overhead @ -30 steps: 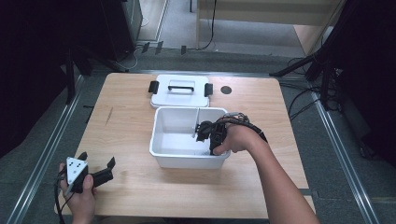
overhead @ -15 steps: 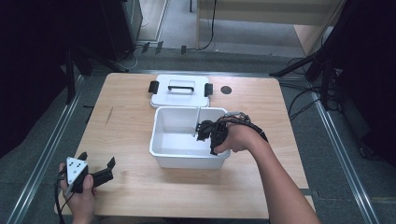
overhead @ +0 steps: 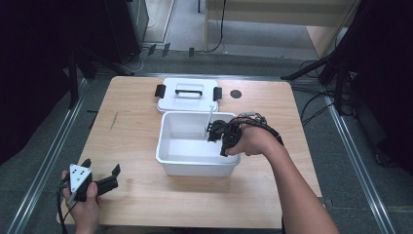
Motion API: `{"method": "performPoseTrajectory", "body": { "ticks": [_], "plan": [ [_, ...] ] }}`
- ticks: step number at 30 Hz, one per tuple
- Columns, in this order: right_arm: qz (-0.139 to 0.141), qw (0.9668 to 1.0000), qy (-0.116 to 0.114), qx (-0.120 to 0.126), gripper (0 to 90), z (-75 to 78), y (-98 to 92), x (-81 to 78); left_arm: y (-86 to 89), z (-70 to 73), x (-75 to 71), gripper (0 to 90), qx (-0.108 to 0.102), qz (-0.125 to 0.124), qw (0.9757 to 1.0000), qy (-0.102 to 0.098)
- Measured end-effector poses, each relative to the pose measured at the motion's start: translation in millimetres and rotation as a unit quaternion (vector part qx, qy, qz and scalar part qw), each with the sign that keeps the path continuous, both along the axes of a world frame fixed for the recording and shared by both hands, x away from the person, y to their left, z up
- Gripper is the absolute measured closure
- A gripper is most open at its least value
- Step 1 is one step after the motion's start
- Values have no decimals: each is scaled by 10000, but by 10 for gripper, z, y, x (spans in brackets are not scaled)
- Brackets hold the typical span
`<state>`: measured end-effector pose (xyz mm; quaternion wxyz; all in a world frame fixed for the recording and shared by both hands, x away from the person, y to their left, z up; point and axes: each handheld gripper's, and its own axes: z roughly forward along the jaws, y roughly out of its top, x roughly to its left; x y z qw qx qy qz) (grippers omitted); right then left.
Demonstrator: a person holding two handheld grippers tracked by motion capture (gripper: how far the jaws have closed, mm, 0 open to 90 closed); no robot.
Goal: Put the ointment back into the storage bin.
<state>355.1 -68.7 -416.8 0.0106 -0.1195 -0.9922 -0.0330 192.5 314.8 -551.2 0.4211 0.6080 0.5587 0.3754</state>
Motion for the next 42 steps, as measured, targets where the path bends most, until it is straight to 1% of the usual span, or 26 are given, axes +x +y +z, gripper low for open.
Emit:
{"method": "performPoseTrajectory", "body": {
  "ticks": [3,4,6,12,14,20,25,30,34,36,39,41,42],
  "plan": [
    [-36,9999,-62,124,875,101,-36,-6,-2,0,1,4,-3,4,10000,-5],
    [-89,9998,-85,184,871,172,-64,-14,-3,0,1,4,-3,7,10000,-6],
    [-73,9997,-112,219,870,196,-78,-12,-3,0,2,4,-3,8,10000,-6],
    [-158,9990,-203,354,867,390,-213,-30,-2,1,2,4,22,4,10000,5],
    [-240,9986,-230,408,865,457,-285,-39,-3,1,1,4,23,3,10000,7],
    [-383,9979,-298,438,859,529,-458,-47,-5,1,1,4,29,7,10000,8],
    [-497,9967,-351,529,856,589,-607,-51,-6,1,1,4,34,9,10000,6],
    [-592,9962,-349,536,847,595,-736,-62,-7,0,1,4,37,14,10000,2],
    [-688,9956,-319,543,831,558,-832,-64,-10,-1,1,4,33,21,10000,-8],
    [-737,9951,-313,585,814,531,-882,-65,-8,0,-1,4,45,14,10000,-1],
    [-857,9939,-290,624,777,476,-960,-70,-9,0,0,4,52,11,10000,0],
    [-971,9927,-284,656,712,430,-1013,-72,-9,0,-1,4,54,10,10000,1],
    [-983,9924,-295,685,691,413,-1035,-67,-9,0,-1,4,54,12,10000,-1]
  ]
}}
